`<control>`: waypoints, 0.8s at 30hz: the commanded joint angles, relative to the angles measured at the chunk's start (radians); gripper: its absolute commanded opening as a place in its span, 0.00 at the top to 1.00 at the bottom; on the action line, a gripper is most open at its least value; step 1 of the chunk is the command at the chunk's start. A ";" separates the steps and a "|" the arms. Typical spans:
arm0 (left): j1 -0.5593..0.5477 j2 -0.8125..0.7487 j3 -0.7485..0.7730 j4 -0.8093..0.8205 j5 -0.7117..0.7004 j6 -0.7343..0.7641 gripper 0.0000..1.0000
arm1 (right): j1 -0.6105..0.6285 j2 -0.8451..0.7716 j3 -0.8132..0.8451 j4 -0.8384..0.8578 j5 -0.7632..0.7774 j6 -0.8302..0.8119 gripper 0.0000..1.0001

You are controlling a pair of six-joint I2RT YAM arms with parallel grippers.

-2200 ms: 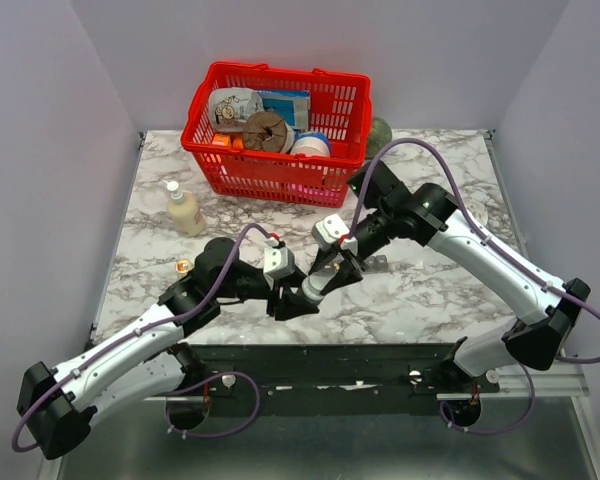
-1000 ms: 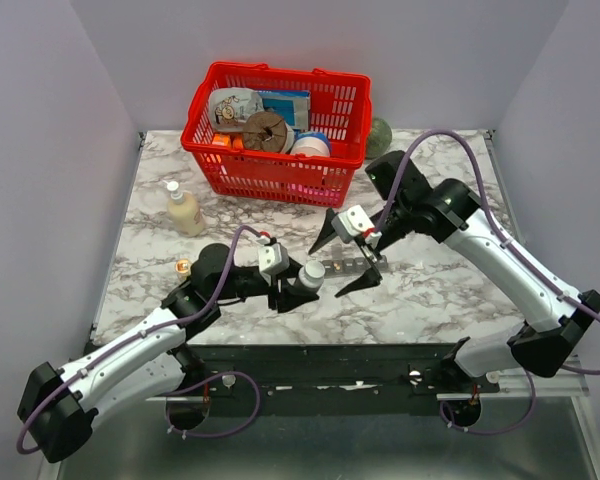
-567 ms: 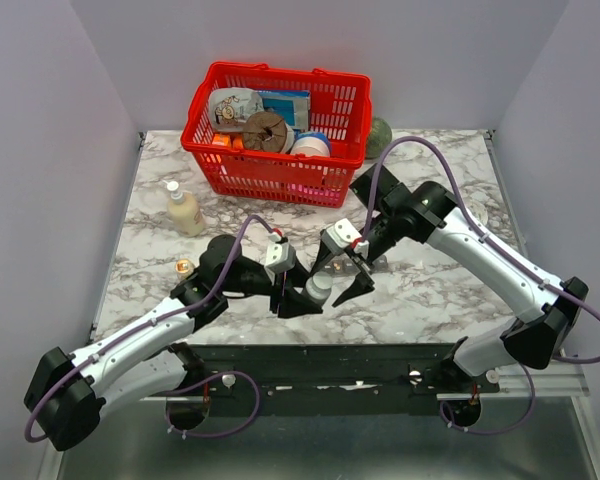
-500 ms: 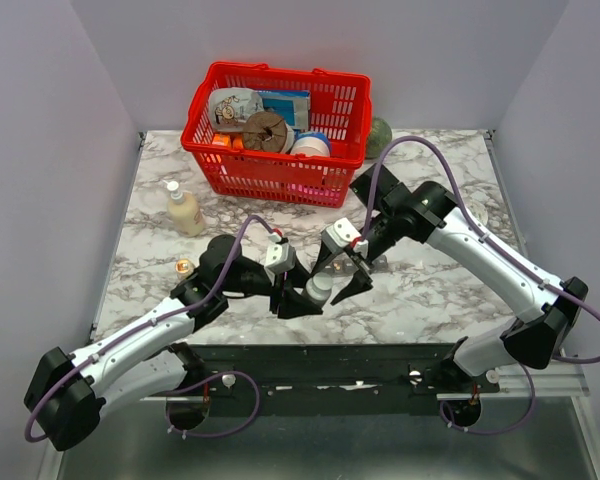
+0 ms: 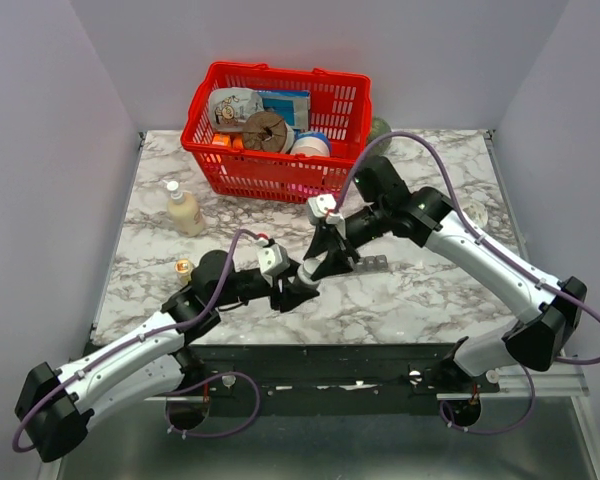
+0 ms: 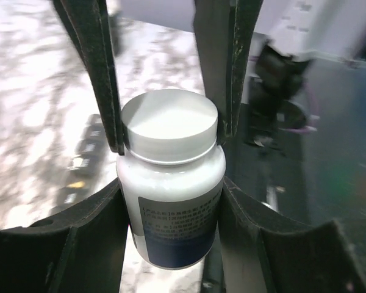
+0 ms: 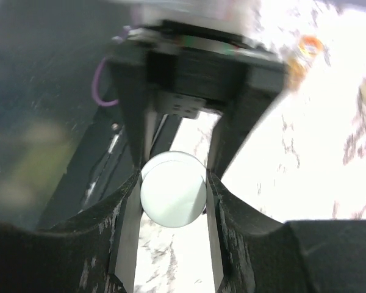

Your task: Sort the pills into containers

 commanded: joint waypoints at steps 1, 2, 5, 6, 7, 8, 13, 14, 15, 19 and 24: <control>-0.047 -0.032 0.001 0.297 -0.597 0.114 1.00 | 0.007 0.048 -0.066 0.192 0.255 0.466 0.73; -0.050 -0.013 -0.003 0.327 -0.661 0.123 1.00 | 0.007 0.052 -0.086 0.214 0.291 0.501 0.73; -0.060 0.032 0.005 0.395 -0.756 0.129 1.00 | 0.007 0.058 -0.115 0.300 0.438 0.649 0.73; -0.061 0.059 0.008 0.409 -0.757 0.129 1.00 | 0.005 0.062 -0.123 0.311 0.472 0.700 0.73; -0.061 0.069 0.010 0.412 -0.742 0.128 1.00 | 0.005 0.068 -0.120 0.325 0.461 0.712 0.72; -0.061 0.078 0.007 0.413 -0.725 0.126 1.00 | 0.005 0.073 -0.117 0.323 0.439 0.710 0.69; -0.044 0.057 -0.015 0.308 -0.491 0.096 1.00 | -0.025 0.036 -0.007 0.275 0.242 0.588 0.08; -0.035 0.034 -0.024 0.297 -0.373 0.088 1.00 | -0.039 0.027 0.021 0.256 0.219 0.557 0.03; -0.014 0.021 -0.032 0.262 -0.322 0.061 1.00 | -0.052 0.009 0.052 0.239 0.207 0.502 0.00; 0.034 -0.026 -0.018 0.145 -0.037 0.024 1.00 | -0.125 0.004 0.198 0.004 0.029 0.258 0.00; 0.066 0.000 0.045 0.059 0.323 -0.036 1.00 | -0.115 -0.005 0.256 -0.429 -0.157 -0.345 0.00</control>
